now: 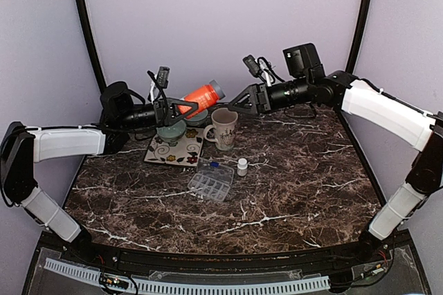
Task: Sort the pills into containers
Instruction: Screw the lid of the pill bottle onto the pill bottle.
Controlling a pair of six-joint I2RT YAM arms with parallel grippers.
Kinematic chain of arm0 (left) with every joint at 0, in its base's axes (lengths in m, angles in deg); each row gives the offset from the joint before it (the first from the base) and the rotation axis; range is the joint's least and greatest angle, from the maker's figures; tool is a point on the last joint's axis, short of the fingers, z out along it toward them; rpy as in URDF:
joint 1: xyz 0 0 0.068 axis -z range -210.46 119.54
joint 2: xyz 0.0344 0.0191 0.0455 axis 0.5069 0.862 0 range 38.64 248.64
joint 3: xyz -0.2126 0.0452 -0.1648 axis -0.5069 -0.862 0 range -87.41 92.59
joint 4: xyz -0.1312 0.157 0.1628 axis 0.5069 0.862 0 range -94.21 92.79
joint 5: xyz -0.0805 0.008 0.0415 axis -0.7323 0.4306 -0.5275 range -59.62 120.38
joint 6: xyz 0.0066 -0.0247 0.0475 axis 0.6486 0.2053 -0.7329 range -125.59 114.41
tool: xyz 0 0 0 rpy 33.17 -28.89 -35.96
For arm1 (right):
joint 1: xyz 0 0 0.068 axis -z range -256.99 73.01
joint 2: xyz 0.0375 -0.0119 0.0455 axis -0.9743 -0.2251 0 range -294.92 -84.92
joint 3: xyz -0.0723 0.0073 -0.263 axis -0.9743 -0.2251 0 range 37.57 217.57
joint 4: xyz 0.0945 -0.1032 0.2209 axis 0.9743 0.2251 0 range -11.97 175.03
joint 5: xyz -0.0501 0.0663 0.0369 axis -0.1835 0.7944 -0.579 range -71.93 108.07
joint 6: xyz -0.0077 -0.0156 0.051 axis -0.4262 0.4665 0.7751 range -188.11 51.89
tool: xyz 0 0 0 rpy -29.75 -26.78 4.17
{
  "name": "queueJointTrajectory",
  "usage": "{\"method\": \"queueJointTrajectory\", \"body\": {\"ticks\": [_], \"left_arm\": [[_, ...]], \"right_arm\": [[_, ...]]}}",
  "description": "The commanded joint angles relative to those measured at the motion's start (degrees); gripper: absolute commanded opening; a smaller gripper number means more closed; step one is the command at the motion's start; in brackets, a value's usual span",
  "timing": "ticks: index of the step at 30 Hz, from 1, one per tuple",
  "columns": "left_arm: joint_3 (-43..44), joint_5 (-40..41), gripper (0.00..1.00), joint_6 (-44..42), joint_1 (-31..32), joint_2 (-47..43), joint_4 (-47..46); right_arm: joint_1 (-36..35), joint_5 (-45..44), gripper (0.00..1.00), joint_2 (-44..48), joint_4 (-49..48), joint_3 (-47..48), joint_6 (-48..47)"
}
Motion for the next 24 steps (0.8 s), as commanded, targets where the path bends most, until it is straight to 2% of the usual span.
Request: {"method": "queueJointTrajectory", "body": {"ticks": [1,12,24], "left_arm": [[3.0,-11.5,0.05,7.3,-0.4,1.9,-6.2],[3.8,-18.5,0.05,20.7,-0.6,8.2,-19.4],[5.8,-21.7,0.04,25.8,-0.8,11.9,-24.1]], "right_arm": [[1.3,1.7,0.71,1.4,-2.5,-0.2,-2.9],[1.8,6.5,0.71,2.0,-3.6,0.0,-3.2],[1.7,10.2,0.71,0.2,-2.6,2.5,-3.0]]}}
